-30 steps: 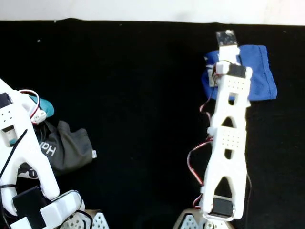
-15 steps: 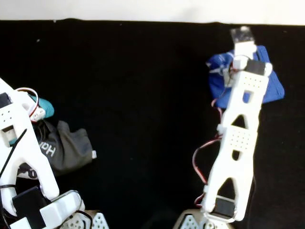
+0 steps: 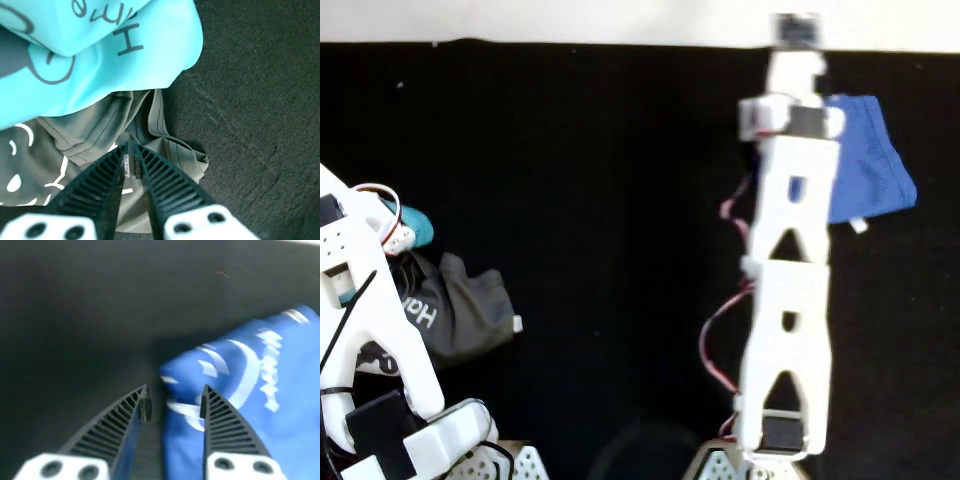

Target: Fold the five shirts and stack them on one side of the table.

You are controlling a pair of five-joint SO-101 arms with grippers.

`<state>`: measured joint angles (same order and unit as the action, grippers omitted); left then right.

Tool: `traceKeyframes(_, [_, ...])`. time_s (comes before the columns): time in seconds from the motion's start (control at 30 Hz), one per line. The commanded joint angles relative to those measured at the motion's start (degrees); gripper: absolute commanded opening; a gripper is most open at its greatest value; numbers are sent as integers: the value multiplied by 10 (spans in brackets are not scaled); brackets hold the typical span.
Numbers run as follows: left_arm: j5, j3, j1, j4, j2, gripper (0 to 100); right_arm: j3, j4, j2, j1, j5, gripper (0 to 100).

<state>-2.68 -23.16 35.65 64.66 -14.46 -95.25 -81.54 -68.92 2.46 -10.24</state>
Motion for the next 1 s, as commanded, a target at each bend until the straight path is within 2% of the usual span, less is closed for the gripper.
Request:
traceKeyframes(0.0, [-4, 2, 2, -8, -27, 8, -55, 17, 8, 41, -54, 169])
traceKeyframes(0.47, [-4, 2, 3, -8, -27, 8, -55, 142, -100, -61, -62, 169])
traceKeyframes(0.73, [-4, 2, 2, -8, -27, 8, -54, 153, -102, -89, -63, 163])
traceKeyframes(0.8, [-4, 2, 2, -7, -27, 8, -44, 156, -102, -97, -68, 116])
traceKeyframes(0.9, [-4, 2, 2, -5, -27, 8, -6, 188, -98, -104, -127, 6])
traceKeyframes(0.97, [-4, 2, 3, -5, -27, 8, 7, 191, -96, -107, -146, 11])
